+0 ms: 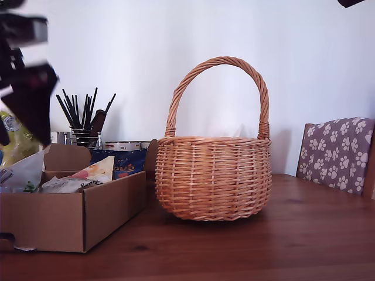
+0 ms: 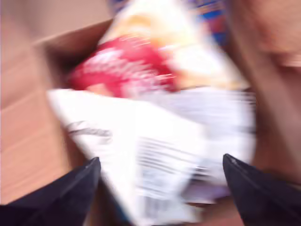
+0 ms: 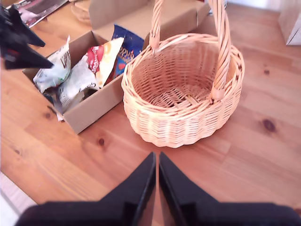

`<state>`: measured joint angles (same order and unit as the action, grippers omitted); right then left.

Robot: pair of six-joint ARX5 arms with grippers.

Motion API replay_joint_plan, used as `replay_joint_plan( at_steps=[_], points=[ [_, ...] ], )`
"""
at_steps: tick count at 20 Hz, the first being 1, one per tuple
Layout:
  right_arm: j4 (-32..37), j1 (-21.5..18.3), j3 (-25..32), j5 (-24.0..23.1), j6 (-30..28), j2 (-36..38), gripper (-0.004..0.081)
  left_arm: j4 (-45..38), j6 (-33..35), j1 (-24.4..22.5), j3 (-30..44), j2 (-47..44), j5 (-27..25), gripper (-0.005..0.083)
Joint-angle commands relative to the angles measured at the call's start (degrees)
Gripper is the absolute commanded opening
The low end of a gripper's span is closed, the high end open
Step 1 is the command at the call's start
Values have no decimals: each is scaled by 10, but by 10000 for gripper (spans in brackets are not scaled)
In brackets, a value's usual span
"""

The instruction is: Move the bags of Easter eggs from the cardboard box on the left into the woven basket on the right side.

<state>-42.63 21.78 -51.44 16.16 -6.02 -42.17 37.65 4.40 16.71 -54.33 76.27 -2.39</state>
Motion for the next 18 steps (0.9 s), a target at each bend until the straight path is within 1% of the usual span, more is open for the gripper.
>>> replay_joint_plan(
  at_steps=[1, 5, 9, 11, 12, 13, 14, 15, 16, 17, 18],
  points=[
    [4, 0, -1, 3, 0, 3, -13, -1, -14, 3, -2, 21, -41, 767],
    [7, 0, -1, 3, 0, 3, -13, -4, -15, 3, -2, 76, -41, 767],
    [13, 0, -1, 3, 0, 3, -13, -3, -15, 3, -2, 112, -41, 762],
    [17, 0, -1, 3, 0, 3, -13, 2, -14, 3, -2, 123, -41, 740],
    [16, 0, -1, 4, 0, 3, -13, 3, -14, 3, -2, 129, -41, 689],
    [12, 0, -1, 4, 0, 3, -13, 2, -14, 3, -2, 133, -40, 604],
    [6, 0, -1, 4, 0, 3, -13, 2, -14, 3, -2, 134, -40, 479],
    [1, 0, -1, 4, 0, 3, -13, -3, -14, 3, -2, 134, -40, 311],
    [-1, 0, -1, 4, 0, 3, -13, -6, -14, 3, -2, 133, -41, 176],
    [-1, 0, -1, 4, 0, 3, -13, -7, -13, 3, -3, 132, -41, 76],
    [-1, 0, -1, 4, 0, 3, -13, -7, -11, 3, -5, 132, -41, 43]
  ],
)
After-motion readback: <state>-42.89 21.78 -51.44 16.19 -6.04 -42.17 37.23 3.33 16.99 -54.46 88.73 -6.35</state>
